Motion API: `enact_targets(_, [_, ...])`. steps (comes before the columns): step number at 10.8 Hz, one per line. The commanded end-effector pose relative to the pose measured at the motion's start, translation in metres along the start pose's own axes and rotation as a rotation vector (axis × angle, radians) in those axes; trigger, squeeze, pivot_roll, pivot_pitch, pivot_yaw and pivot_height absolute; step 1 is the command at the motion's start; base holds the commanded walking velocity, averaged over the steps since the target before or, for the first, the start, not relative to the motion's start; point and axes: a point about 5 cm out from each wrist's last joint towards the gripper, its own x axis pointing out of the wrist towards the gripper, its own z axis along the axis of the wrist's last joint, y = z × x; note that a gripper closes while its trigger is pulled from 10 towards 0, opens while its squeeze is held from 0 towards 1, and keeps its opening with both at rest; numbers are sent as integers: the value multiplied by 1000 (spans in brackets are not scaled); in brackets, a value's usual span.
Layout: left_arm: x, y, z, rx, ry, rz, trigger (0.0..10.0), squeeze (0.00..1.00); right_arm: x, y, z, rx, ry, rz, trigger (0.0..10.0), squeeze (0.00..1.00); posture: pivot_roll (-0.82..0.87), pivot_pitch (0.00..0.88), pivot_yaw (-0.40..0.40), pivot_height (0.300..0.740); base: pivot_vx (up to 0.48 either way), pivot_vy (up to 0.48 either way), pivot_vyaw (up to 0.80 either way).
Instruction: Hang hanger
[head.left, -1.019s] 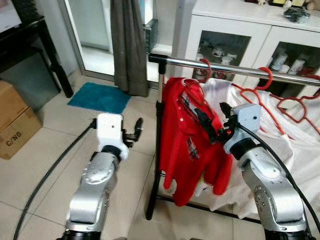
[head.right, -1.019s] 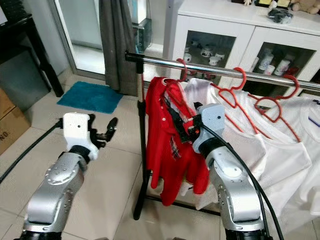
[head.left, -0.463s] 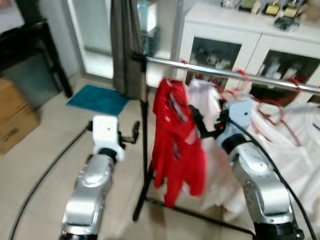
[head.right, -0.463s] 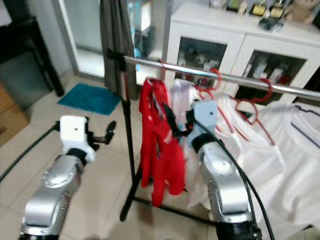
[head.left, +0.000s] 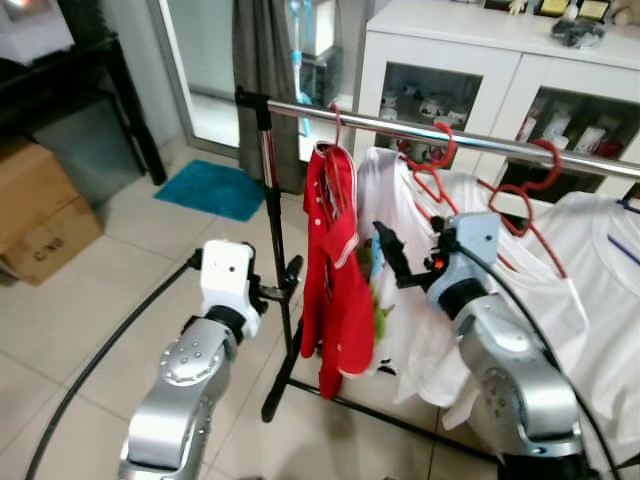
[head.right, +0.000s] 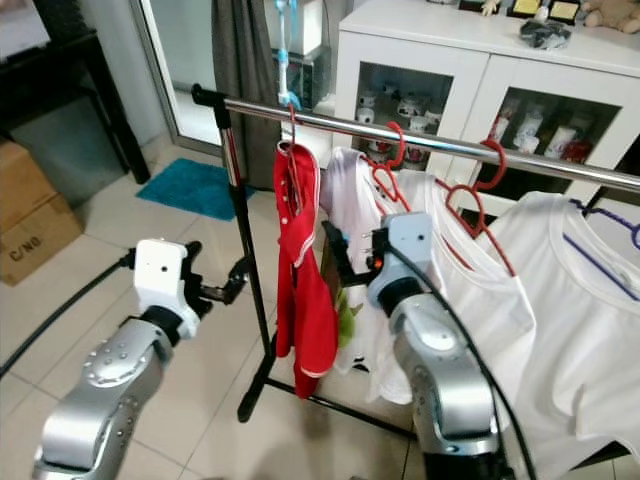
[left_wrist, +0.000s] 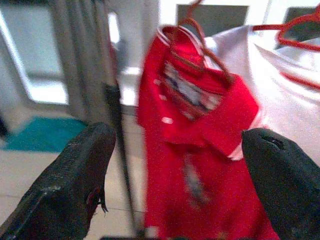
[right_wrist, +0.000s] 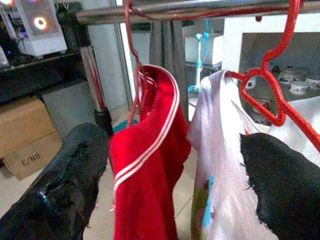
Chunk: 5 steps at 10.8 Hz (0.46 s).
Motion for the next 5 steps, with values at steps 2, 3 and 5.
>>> enact_targets(2, [4, 4, 3, 47, -28, -19, 10000, 0, 1, -5, 15, -30, -55, -18, 10000, 0, -15, 0, 70, 740, 0, 0, 0])
enact_targets(3, [9, -3, 0, 46, -2, -90, 10000, 0, 9, -24, 25, -139, -31, -74, 10000, 0, -20, 0, 83, 740, 0, 0, 0])
enact_targets(5, [13, -13, 5, 29, 10, -266, 10000, 0, 30, -45, 43, -224, 5, -90, 10000, 0, 15, 0, 39, 740, 0, 0, 0])
